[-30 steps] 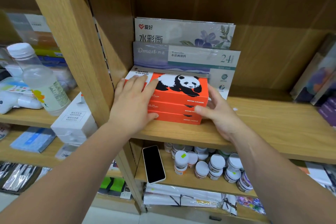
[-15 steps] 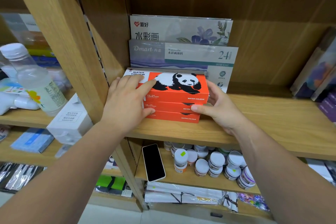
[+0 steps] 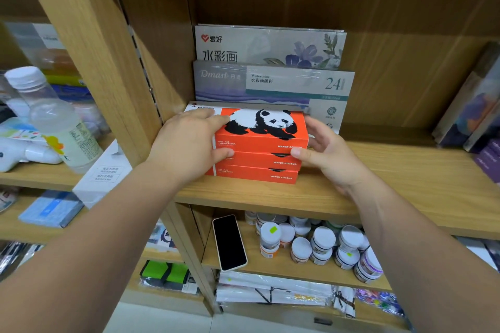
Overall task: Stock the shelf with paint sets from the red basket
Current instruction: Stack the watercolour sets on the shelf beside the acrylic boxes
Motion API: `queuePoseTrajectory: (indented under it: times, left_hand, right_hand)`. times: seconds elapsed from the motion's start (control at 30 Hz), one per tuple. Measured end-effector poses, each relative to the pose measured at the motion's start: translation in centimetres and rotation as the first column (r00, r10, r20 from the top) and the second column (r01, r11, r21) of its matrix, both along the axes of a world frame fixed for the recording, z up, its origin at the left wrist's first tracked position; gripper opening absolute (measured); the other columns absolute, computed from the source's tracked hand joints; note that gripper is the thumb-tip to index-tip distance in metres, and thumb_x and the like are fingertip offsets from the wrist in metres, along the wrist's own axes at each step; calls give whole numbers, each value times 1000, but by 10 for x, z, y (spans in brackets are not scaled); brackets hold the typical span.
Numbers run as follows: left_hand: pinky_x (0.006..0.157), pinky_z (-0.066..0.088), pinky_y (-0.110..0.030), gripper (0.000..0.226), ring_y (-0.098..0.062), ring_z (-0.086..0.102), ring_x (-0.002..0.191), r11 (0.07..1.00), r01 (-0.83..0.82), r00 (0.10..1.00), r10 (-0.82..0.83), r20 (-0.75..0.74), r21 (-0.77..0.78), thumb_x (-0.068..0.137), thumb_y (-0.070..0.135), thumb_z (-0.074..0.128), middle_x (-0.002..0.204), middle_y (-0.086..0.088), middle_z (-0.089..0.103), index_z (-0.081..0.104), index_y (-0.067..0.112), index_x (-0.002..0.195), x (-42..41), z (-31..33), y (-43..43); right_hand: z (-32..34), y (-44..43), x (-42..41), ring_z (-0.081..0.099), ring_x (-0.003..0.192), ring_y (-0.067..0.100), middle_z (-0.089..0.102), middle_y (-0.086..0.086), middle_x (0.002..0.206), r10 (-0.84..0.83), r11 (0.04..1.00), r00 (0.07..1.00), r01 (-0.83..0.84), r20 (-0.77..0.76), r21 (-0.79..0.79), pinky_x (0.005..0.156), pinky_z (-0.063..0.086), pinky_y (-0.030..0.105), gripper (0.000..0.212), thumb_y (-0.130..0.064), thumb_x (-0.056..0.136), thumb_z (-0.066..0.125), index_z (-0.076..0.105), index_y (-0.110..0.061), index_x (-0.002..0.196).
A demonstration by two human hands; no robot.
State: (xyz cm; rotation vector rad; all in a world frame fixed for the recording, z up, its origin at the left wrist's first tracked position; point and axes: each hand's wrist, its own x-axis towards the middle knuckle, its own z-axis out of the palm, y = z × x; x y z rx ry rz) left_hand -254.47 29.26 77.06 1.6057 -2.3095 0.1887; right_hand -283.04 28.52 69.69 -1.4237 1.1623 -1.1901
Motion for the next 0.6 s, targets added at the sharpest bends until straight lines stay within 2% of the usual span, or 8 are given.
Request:
queuePoseTrajectory:
  times: [0.07, 0.17, 0.2, 0.33, 0.4, 0.47, 0.6]
  left_hand:
    - [108, 45, -45, 77, -30, 49, 139, 1000, 4, 1000, -4, -1, 27, 82, 56, 78, 155, -3, 52, 51, 32, 150, 0, 2, 0]
    - [106, 47, -43, 80, -27, 48, 139, 999, 14, 1000, -15, 4, 51, 81, 55, 79, 155, 0, 50, 49, 32, 151, 1, 5, 1]
    - [105, 47, -43, 80, -26, 49, 138, 998, 18, 1000, -18, 7, 55, 80, 54, 80, 154, 1, 51, 49, 32, 151, 1, 6, 2]
    - [99, 51, -43, 76, -26, 56, 129, 999, 13, 998, -15, 66, 41, 79, 54, 81, 144, 3, 57, 54, 29, 146, 1, 11, 4]
    - [96, 52, -45, 73, -26, 58, 125, 999, 4, 997, -7, 76, 41, 80, 53, 81, 139, 3, 60, 56, 28, 143, 1, 12, 4]
    - [92, 54, -45, 69, -25, 59, 122, 999, -1, 998, -2, 67, 45, 80, 52, 81, 135, 3, 62, 58, 27, 139, 1, 14, 4]
    - [90, 54, -44, 66, -25, 60, 119, 999, -9, 997, 6, 74, 50, 79, 50, 82, 132, 4, 63, 59, 28, 137, 1, 14, 2]
  right_hand:
    - [0, -2, -2, 60, 133, 18, 63, -6, 143, -16, 1000, 999, 16, 37, 1, 107, 52, 38, 103, -29, 62, 98, 48, -18, 151]
    - [2, 0, -2, 64, 125, 15, 66, -10, 138, -9, 1000, 1000, 9, 22, -6, 99, 57, 34, 116, -45, 42, 103, 53, -24, 145]
    - [2, 3, -2, 64, 125, 14, 66, -12, 137, -1, 1000, 1000, 1, 10, -9, 94, 58, 31, 118, -45, 38, 104, 54, -26, 144]
    - [6, 11, 2, 58, 129, 10, 55, -16, 140, 23, 998, 998, -27, -64, -48, 85, 59, 26, 118, -16, 45, 103, 44, -32, 147]
    - [8, 12, 5, 57, 130, 7, 47, -15, 148, 28, 998, 992, -35, -124, -57, 87, 61, 29, 125, -19, 48, 100, 35, -39, 152]
    - [10, 12, 6, 57, 130, 7, 44, -13, 153, 29, 998, 988, -37, -151, -52, 88, 62, 32, 131, -19, 51, 100, 28, -39, 159]
    - [14, 11, 4, 56, 129, 4, 47, -15, 150, 21, 997, 989, -31, -145, -66, 83, 62, 28, 124, -18, 54, 97, 31, -33, 159]
